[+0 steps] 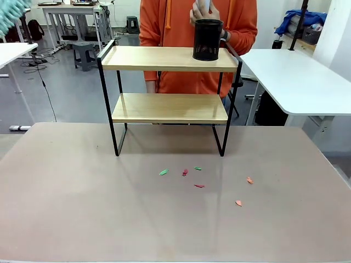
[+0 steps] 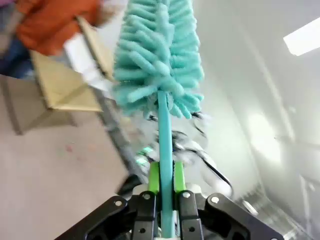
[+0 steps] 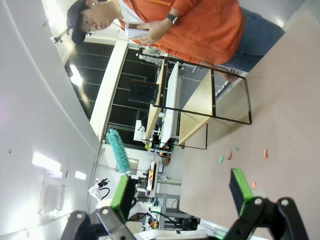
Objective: Clean the shelf.
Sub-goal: Clean the remaining tier of the Shelf with the Duster once objects are removed.
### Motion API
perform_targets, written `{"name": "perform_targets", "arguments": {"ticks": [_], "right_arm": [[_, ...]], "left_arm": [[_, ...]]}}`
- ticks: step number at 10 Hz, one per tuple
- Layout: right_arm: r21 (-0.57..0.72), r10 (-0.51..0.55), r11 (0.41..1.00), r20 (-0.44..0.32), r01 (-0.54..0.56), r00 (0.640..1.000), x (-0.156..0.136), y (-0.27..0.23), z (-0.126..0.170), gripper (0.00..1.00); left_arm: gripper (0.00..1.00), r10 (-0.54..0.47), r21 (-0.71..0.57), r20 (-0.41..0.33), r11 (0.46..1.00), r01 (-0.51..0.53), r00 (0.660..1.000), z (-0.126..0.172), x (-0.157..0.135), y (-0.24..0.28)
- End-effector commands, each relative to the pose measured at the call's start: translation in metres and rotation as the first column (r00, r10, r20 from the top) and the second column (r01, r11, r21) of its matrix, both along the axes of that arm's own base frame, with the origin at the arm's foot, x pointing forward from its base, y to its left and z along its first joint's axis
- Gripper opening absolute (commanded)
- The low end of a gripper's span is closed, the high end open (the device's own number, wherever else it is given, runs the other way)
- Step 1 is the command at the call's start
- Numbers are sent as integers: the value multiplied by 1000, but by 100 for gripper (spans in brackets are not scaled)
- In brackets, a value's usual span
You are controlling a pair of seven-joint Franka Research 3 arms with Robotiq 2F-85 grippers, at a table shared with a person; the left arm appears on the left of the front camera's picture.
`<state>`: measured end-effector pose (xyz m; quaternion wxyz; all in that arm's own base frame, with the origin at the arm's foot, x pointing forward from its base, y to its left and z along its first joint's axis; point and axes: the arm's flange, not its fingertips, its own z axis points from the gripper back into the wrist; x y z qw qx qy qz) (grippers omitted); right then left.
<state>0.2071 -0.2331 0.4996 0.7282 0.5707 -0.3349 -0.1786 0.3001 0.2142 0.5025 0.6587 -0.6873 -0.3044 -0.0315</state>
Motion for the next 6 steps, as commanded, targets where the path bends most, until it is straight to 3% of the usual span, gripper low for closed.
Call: {"name": "perform_targets", "arguments": {"ticks": [1, 2, 3, 4, 5, 6], "right_arm": [[-2, -4, 1000, 37, 4, 999, 3, 0, 2, 100], [-2, -4, 1000, 37, 4, 999, 3, 0, 2, 100], [-2, -4, 1000, 37, 4, 999, 3, 0, 2, 100], [-2, -4, 1000, 37, 4, 999, 3, 0, 2, 100], [-2, -4, 1000, 37, 4, 999, 3, 0, 2, 100], [-2, -4, 1000, 37, 4, 999, 3, 0, 2, 100]], "left_arm": [[12, 180, 203, -165, 968, -146, 970, 1, 15, -52], [12, 253, 331, -199, 927, -178, 947, -5, 23, -60], [12, 230, 363, -210, 921, -143, 950, -8, 28, -68], [12, 274, 414, -228, 896, -162, 934, -11, 33, -72], [12, 265, 352, -127, 913, -206, 956, -15, 35, -40], [12, 265, 352, -127, 913, -206, 956, -15, 35, -40]]}}
